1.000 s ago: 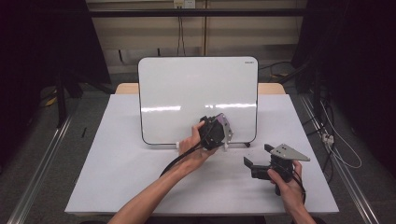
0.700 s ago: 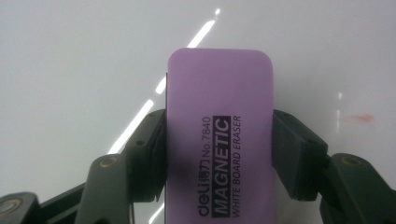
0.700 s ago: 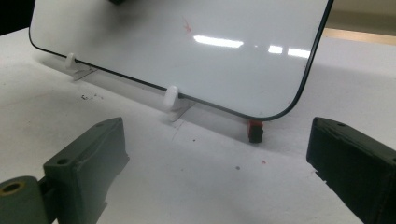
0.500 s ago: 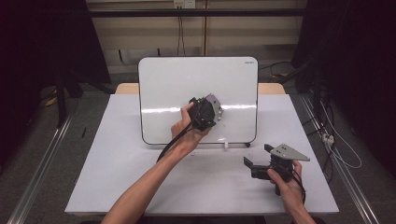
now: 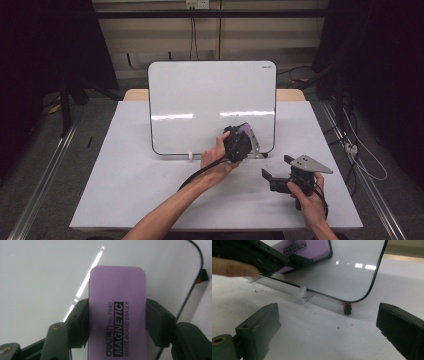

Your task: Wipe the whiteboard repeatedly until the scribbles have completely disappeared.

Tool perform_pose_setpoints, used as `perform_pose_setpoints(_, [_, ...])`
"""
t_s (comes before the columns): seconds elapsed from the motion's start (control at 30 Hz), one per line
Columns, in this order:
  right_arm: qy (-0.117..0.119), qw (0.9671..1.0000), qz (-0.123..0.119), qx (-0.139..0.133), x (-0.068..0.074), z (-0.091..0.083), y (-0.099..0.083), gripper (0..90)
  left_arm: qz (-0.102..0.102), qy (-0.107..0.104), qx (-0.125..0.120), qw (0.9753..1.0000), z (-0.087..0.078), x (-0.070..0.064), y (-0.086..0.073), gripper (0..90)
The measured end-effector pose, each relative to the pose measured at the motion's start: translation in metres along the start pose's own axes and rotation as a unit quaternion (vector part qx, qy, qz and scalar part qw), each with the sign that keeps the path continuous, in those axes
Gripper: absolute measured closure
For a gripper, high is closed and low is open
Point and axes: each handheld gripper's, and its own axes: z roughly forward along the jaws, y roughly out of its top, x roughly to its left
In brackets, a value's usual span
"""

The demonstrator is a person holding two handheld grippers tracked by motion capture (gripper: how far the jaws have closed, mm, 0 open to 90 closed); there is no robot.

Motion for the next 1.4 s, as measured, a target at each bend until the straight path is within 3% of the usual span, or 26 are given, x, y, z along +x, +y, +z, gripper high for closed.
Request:
perform_pose_setpoints(0.07, [0.001,1.0,-0.004,0.001,0.001,0.0,0.0,4.5,-0.012,-0.019,-0.001,0.9997,0.001,-0.003,0.0,41.3])
perform_pose_setpoints(0.13, [0.003,1.0,-0.001,0.001,0.001,0.0,0.0,4.4,0.009,-0.013,-0.001,0.9999,0.001,-0.008,0.001,41.3])
perform_pose_setpoints(0.2, [0.002,1.0,0.001,0.002,0.0,0.0,-0.001,4.4,0.002,-0.02,-0.002,0.9998,0.001,-0.005,0.0,41.3])
perform_pose_setpoints(0.3, [0.002,1.0,0.001,0.002,0.0,0.0,-0.001,4.4,-0.011,-0.011,-0.003,0.9999,0.0,0.005,-0.002,41.3])
perform_pose_setpoints(0.37, [0.002,1.0,0.0,0.001,0.0,0.0,-0.001,4.5,-0.019,0.007,-0.001,0.9998,-0.003,0.019,-0.005,41.3])
perform_pose_setpoints(0.43, [0.003,1.0,-0.002,0.001,0.0,0.0,-0.001,4.5,-0.051,0.012,-0.006,0.9986,-0.005,0.037,-0.012,41.3])
perform_pose_setpoints(0.63, [0.001,1.0,0.001,0.002,-0.001,0.0,-0.001,4.5,-0.11,0.045,-0.003,0.9929,-0.021,0.086,-0.043,41.3])
perform_pose_setpoints(0.73, [0.001,1.0,0.0,0.001,0.0,0.0,0.0,4.5,-0.147,0.046,-0.007,0.9881,-0.029,0.102,-0.062,41.3])
perform_pose_setpoints(0.83, [0.0,1.0,-0.001,0.002,0.0,0.001,0.0,4.5,-0.174,0.038,-0.015,0.9839,-0.034,0.11,-0.073,41.3])
perform_pose_setpoints(0.93, [-0.001,1.0,0.0,0.002,0.001,0.003,0.001,4.6,-0.217,0.009,-0.037,0.9755,-0.042,0.116,-0.083,41.3])
perform_pose_setpoints(1.1, [-0.001,1.0,0.002,-0.001,0.002,0.004,0.005,4.7,-0.234,-0.03,-0.067,0.9695,-0.057,0.114,-0.089,41.3])
perform_pose_setpoints(1.17, [0.003,1.0,0.0,-0.002,0.004,0.005,0.006,4.6,-0.245,-0.037,-0.076,0.9657,-0.061,0.114,-0.092,41.3])
perform_pose_setpoints(1.27, [0.007,1.0,0.0,-0.003,0.007,0.004,0.007,4.5,-0.269,-0.055,-0.094,0.957,-0.067,0.115,-0.098,41.3])
perform_pose_setpoints(1.4, [0.012,0.9999,0.005,-0.008,0.008,0.003,0.007,4.7,-0.284,-0.065,-0.106,0.9507,-0.075,0.113,-0.104,41.3])
